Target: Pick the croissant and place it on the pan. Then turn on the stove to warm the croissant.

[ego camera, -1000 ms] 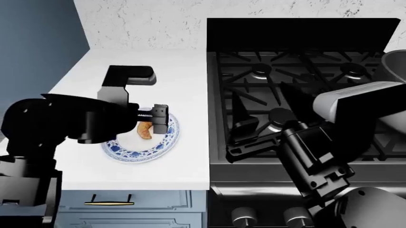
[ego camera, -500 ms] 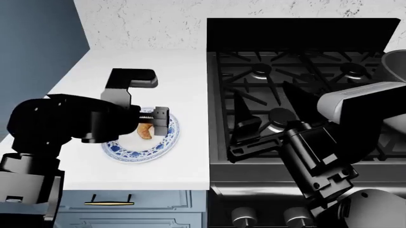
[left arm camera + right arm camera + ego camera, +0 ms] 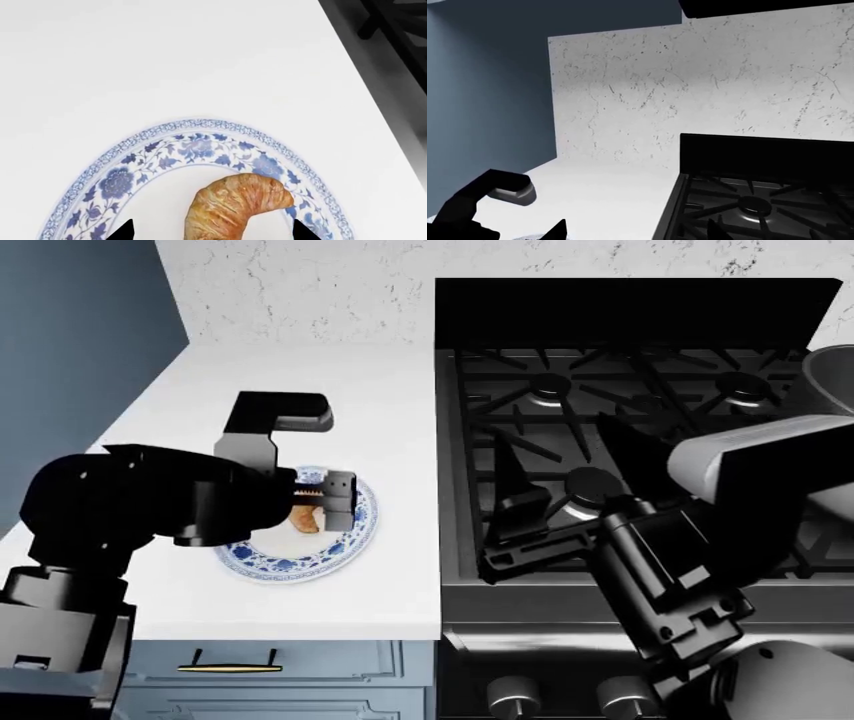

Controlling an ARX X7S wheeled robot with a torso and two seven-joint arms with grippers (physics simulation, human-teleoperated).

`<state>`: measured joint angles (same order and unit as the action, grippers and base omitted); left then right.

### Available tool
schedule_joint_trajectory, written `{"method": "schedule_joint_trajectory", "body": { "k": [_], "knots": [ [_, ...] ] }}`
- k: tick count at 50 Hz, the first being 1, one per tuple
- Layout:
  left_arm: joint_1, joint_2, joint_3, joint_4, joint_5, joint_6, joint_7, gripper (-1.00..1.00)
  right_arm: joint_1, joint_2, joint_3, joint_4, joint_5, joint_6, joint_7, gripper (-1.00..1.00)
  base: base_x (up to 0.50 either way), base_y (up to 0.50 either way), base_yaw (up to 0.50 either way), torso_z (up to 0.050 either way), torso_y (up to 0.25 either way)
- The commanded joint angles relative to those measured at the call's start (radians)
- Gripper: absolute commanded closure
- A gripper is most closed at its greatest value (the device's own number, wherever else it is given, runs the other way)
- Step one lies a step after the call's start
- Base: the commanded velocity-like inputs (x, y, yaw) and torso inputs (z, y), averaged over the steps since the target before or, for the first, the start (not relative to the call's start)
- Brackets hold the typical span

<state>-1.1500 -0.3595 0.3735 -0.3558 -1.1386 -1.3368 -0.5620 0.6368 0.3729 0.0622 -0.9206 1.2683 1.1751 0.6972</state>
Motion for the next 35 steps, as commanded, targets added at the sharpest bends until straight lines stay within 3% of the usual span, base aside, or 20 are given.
{"method": "schedule_joint_trajectory", "body": {
  "k": [1, 20, 21, 35],
  "knots": [
    [0.004, -0.003, 0.005, 0.004, -0.009, 0.001, -0.005, -1.0, 0.0, 0.014, 0.007, -0.009, 0.035, -0.006, 0.026, -1.0, 0.0, 0.0, 0.0, 0.0, 0.0],
    [0.0, -0.004, 0.03, -0.021, -0.004, 0.018, 0.011, -1.0, 0.005, 0.02, -0.008, -0.003, 0.027, -0.027, 0.027, -1.0, 0.0, 0.0, 0.0, 0.0, 0.0],
    [0.001, -0.005, 0.034, -0.018, -0.002, 0.02, 0.012, 1.0, 0.007, 0.019, -0.009, -0.002, 0.026, -0.027, 0.028, -1.0, 0.0, 0.0, 0.0, 0.0, 0.0],
    [-0.005, -0.011, 0.034, -0.012, -0.001, 0.034, -0.004, 1.0, 0.014, 0.027, -0.01, -0.005, 0.046, -0.039, 0.046, -1.0, 0.0, 0.0, 0.0, 0.0, 0.0]
  ]
}}
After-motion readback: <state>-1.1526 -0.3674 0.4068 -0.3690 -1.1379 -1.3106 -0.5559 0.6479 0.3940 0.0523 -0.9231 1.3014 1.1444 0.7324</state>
